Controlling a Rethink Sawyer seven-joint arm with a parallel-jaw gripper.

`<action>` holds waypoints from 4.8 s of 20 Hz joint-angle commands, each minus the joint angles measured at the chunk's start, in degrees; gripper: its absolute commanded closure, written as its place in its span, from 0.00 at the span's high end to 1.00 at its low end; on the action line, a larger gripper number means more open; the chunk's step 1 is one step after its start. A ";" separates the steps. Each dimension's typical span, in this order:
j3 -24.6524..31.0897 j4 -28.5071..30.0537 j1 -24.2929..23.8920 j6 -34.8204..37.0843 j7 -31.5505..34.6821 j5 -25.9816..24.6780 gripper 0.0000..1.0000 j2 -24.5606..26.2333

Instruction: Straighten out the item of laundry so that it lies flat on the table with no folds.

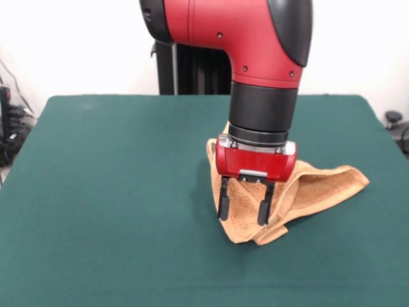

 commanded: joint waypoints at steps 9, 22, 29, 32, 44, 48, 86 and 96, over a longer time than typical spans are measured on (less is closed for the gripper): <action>4.89 1.96 3.05 5.07 3.90 -3.06 1.00 4.21; 5.04 1.08 3.14 -0.05 5.44 -2.80 1.00 7.60; 7.23 -0.97 1.27 0.17 3.90 -2.79 1.00 11.41; 8.40 -1.63 0.16 -1.30 3.21 -3.44 1.00 12.89; 9.13 -3.44 -0.95 -4.75 3.17 -5.00 1.00 15.33; 8.16 -3.93 -0.11 -3.79 4.27 -5.24 0.00 15.19; 3.50 6.22 6.00 28.73 11.32 3.96 0.00 -0.24; 1.86 7.32 8.21 35.89 14.09 5.23 0.00 -5.00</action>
